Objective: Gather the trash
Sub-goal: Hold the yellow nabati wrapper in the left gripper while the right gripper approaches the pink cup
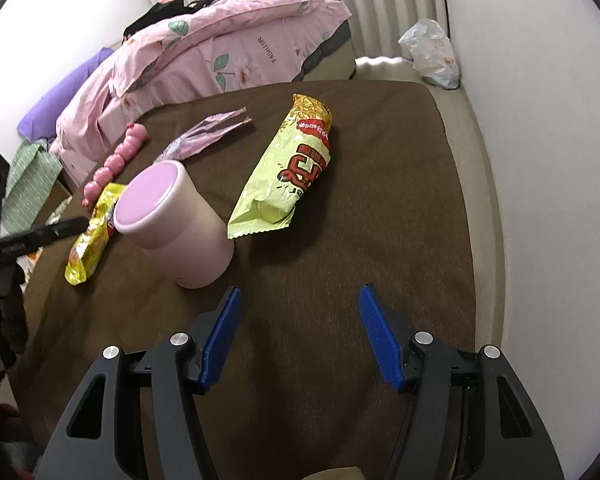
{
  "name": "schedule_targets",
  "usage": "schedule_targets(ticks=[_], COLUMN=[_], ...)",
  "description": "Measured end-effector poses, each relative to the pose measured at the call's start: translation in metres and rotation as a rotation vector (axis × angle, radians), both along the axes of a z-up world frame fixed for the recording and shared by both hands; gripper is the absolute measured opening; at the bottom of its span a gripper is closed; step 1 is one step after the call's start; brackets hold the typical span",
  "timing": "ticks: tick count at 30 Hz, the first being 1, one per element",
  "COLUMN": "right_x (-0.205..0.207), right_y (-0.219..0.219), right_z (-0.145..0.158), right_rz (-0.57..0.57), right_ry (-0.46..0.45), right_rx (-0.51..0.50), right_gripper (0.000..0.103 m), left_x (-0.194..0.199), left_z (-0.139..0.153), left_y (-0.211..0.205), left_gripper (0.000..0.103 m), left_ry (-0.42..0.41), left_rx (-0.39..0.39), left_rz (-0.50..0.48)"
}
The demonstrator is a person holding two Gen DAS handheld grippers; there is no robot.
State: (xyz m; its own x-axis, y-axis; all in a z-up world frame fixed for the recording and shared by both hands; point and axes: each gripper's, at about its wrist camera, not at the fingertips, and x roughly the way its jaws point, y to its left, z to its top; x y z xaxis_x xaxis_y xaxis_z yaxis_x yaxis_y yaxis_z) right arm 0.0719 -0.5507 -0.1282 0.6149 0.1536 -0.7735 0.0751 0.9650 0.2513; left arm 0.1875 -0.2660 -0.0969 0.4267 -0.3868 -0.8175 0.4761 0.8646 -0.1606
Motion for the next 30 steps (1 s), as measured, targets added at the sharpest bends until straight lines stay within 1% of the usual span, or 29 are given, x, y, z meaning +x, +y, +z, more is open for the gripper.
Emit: schedule_targets(ticks=[4,6,8,9,11,13,14,15,17,18,20,21,23,24,25,27,29,30], right_x=[-0.002,-0.003,-0.003,-0.001,-0.001,-0.004,-0.006,-0.008,-0.008,-0.007,0.003,0.017,0.037,0.051,0.065,0.089,0.105,0.115], right_y=[0.009,0.014,0.022,0.023,0.021,0.018,0.017,0.014,0.006,0.003,-0.005,-0.011,-0.018,-0.021,-0.024,-0.027,-0.022,-0.018], right_z=[-0.001,-0.002,-0.001,0.000,0.001,0.006,0.010,0.017,0.033,0.038,0.047,0.049,0.049,0.047,0.044,0.037,0.032,0.027], right_rz=[0.009,0.006,0.024,0.028,0.015,-0.031,-0.046,-0.060,-0.093,-0.105,-0.109,-0.112,-0.123,-0.128,-0.129,-0.110,-0.081,-0.066], right_ry=[-0.010,-0.014,0.000,0.006,0.028,0.036,0.020,-0.015,-0.096,-0.119,-0.169,-0.172,-0.154,-0.146,-0.136,-0.101,-0.083,-0.056], right_rx=[-0.065,-0.103,-0.168,-0.175,-0.160,-0.198,-0.215,-0.226,-0.210,-0.196,-0.133,-0.091,-0.050,-0.022,0.006,0.054,0.067,0.054], right_gripper=[0.058,0.058,0.058,0.058,0.058,0.058,0.058,0.058,0.058,0.058,0.058,0.058,0.058,0.054,0.047,0.044,0.044,0.044], left_x=[-0.012,-0.017,-0.023,-0.027,-0.031,-0.033,-0.032,-0.031,-0.027,-0.026,-0.023,-0.022,-0.022,-0.022,-0.022,-0.023,-0.025,-0.025], left_z=[0.005,0.004,-0.002,-0.004,-0.006,-0.006,-0.005,-0.005,-0.003,-0.003,-0.001,-0.001,0.001,0.001,0.002,0.003,0.004,0.004], left_y=[-0.016,-0.026,-0.035,-0.038,-0.035,-0.024,-0.017,-0.011,0.003,0.008,0.019,0.023,0.029,0.030,0.031,0.033,0.035,0.035], left_gripper=[0.049,0.049,0.049,0.049,0.049,0.049,0.049,0.049,0.049,0.049,0.049,0.049,0.049,0.049,0.049,0.049,0.049,0.049], left_ry=[-0.043,-0.077,-0.110,-0.124,-0.156,-0.161,-0.160,-0.157,-0.148,-0.143,-0.123,-0.113,-0.090,-0.085,-0.082,-0.080,-0.076,-0.075], left_rx=[0.015,0.057,0.121,0.148,0.183,0.183,0.178,0.175,0.164,0.157,0.130,0.117,0.094,0.091,0.091,0.092,0.089,0.087], left_rz=[-0.050,-0.078,-0.107,-0.116,-0.127,-0.118,-0.109,-0.101,-0.077,-0.067,-0.046,-0.039,-0.029,-0.028,-0.028,-0.028,-0.029,-0.030])
